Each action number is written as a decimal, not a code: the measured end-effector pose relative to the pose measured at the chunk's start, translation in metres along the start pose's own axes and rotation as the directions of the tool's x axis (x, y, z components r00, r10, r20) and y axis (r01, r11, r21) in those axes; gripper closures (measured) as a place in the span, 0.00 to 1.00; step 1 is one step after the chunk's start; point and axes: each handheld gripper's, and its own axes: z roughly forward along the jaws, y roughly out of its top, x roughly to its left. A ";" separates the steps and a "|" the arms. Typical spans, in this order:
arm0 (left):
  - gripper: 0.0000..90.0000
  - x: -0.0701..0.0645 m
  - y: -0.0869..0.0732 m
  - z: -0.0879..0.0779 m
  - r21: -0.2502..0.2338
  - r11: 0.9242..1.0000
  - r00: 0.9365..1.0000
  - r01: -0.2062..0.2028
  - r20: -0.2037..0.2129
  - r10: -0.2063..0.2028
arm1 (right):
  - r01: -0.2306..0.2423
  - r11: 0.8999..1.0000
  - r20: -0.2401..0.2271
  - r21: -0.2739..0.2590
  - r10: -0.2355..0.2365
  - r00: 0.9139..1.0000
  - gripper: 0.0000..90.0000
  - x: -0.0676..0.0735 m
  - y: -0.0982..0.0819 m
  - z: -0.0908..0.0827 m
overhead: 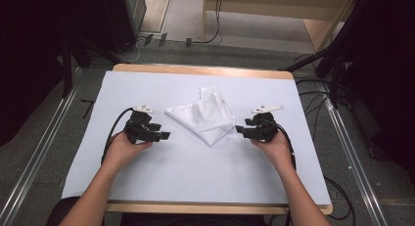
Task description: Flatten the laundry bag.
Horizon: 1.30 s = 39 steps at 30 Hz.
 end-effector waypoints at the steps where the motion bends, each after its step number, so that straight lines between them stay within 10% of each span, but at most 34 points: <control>1: 0.45 0.001 0.000 0.000 0.005 1.000 1.000 0.004 0.005 -0.004 | -0.001 1.000 -0.007 0.007 0.001 1.000 0.53 0.001 0.000 0.000; 39: 0.40 0.009 0.002 0.002 0.011 1.000 0.999 0.029 0.016 -0.029 | -0.025 0.999 -0.034 0.041 0.027 0.999 0.53 0.004 -0.006 -0.002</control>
